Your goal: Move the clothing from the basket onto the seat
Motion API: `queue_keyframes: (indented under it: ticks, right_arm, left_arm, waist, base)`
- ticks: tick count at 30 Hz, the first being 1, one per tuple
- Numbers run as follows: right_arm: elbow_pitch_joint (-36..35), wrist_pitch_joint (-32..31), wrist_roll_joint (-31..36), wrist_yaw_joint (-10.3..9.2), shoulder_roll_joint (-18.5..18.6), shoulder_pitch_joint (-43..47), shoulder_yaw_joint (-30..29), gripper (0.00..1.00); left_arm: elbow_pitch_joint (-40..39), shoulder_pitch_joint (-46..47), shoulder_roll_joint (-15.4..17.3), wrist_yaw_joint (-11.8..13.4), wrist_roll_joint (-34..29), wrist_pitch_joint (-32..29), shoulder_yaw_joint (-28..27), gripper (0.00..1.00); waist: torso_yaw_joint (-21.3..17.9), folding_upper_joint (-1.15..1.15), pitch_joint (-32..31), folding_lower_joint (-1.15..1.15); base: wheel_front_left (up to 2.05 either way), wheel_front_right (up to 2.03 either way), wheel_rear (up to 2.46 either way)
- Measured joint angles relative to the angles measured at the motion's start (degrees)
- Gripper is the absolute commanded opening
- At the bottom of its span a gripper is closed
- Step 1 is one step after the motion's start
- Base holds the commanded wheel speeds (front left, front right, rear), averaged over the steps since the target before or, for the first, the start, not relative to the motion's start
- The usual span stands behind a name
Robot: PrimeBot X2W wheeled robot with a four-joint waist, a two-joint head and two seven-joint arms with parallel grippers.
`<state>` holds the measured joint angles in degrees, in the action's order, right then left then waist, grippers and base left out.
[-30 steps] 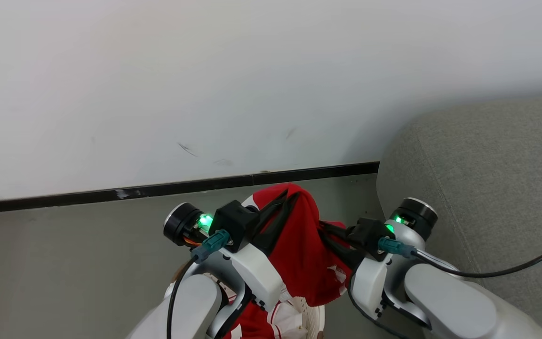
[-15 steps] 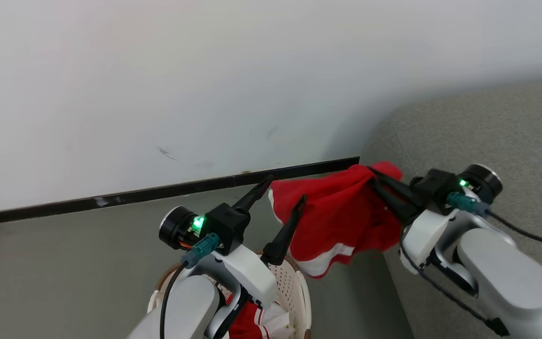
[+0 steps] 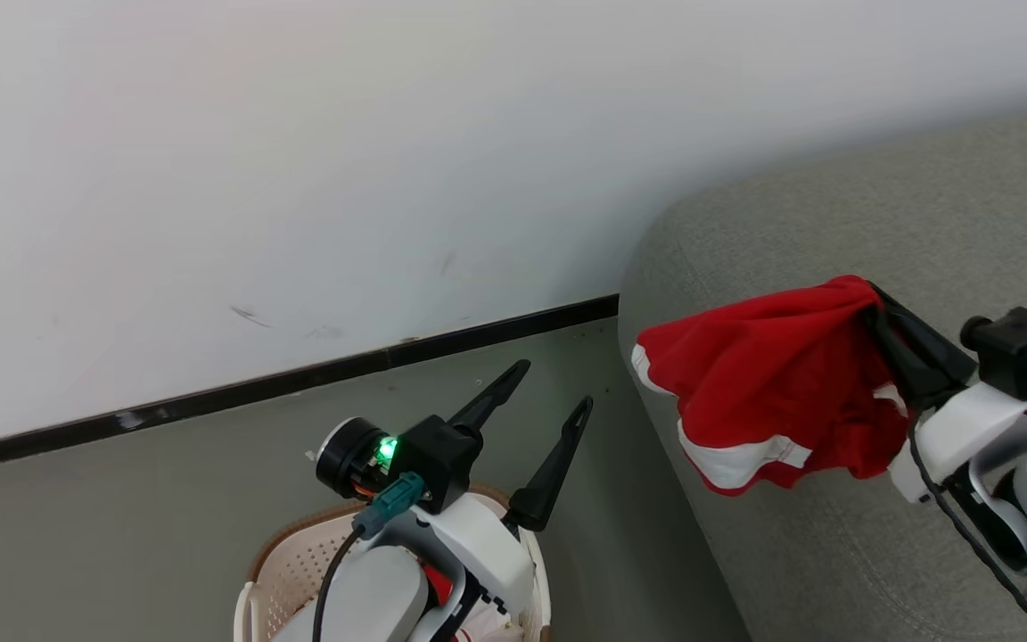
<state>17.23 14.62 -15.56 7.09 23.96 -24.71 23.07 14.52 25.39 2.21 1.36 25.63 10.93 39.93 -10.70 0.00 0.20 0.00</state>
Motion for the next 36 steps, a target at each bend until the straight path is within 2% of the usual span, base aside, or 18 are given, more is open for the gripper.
queue_keyframes:
  ticks: [9,18,25,29,36]
  right_arm:
    - [-2.6,0.0,1.6,-0.01,1.2,8.0,-10.6,0.0]
    - [-5.9,0.0,4.1,-0.01,1.0,15.1,-15.3,0.0]
    - [-7.9,0.0,4.7,-0.01,0.3,16.5,-15.0,0.0]
    - [-7.7,0.0,5.6,-0.01,1.4,15.8,-11.9,0.0]
    - [-5.2,0.0,4.5,0.0,2.7,6.1,-13.2,0.0]
  left_arm:
    - [1.4,-0.5,0.0,-0.2,1.1,0.8,3.8,1.0]
    - [1.8,-1.5,0.1,-0.5,2.6,1.8,6.4,1.0]
    - [2.0,-2.7,0.1,0.2,3.1,2.3,7.0,1.0]
    - [2.0,-2.7,0.1,2.0,2.9,2.4,6.5,1.0]
    - [1.8,-2.5,0.5,4.3,0.8,2.8,4.9,1.0]
  waist:
    - [-4.1,0.0,-0.4,0.0]
    - [-8.3,0.0,-0.9,0.0]
    - [-11.2,0.0,-1.0,0.0]
    - [-12.6,0.0,-0.5,0.0]
    - [-12.7,0.0,1.5,0.0]
  base:
    - [0.0,0.0,0.0]
    - [0.0,0.0,0.0]
    - [0.0,0.0,0.0]
    - [0.0,0.0,0.0]
    - [0.0,0.0,0.0]
